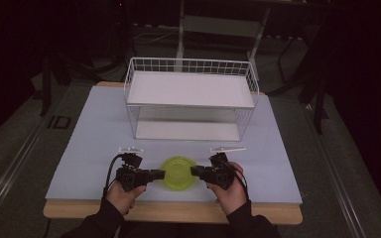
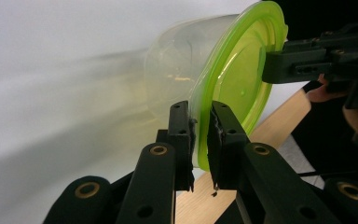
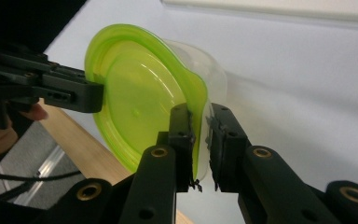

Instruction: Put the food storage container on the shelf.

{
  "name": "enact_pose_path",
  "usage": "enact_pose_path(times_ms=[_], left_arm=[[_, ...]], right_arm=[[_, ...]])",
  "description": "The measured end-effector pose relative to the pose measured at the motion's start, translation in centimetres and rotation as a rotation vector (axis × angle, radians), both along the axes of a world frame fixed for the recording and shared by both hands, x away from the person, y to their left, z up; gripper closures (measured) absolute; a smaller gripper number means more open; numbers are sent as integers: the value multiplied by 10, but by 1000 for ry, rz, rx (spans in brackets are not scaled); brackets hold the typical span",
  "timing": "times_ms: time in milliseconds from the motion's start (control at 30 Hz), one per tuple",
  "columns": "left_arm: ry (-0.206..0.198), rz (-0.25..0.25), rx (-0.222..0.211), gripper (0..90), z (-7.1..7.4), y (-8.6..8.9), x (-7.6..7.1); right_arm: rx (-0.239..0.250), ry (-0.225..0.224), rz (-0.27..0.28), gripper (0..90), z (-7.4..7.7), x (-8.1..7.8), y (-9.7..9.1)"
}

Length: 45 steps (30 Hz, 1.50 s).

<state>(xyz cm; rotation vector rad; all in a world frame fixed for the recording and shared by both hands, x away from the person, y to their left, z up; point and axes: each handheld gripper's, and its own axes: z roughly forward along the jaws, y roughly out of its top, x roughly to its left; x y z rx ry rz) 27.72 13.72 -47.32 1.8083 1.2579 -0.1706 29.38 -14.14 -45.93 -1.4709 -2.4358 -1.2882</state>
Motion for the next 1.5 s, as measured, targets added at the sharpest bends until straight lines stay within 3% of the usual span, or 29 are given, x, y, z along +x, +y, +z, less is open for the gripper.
enact_pose_path(times_ms=[200,400,1000,1167,1233,1267,1500], left_arm=[[-11,0,-19,817,14,2,4],[-44,-2,-8,816,25,2,8],[-112,1,-9,817,83,0,24],[-131,2,-15,818,103,-1,34],[-131,2,-15,818,103,-1,34],[-141,11,-11,818,113,-2,41],[-164,34,8,817,136,-4,58]], right_arm=[[1,-50,-7,803,16,0,1],[8,-74,-9,804,27,1,2],[75,-157,-52,804,75,10,-4],[104,-171,-67,804,93,18,-6],[105,-175,-67,804,95,20,-6],[107,-183,-77,804,101,24,-6],[101,-212,-103,803,122,41,-3]])
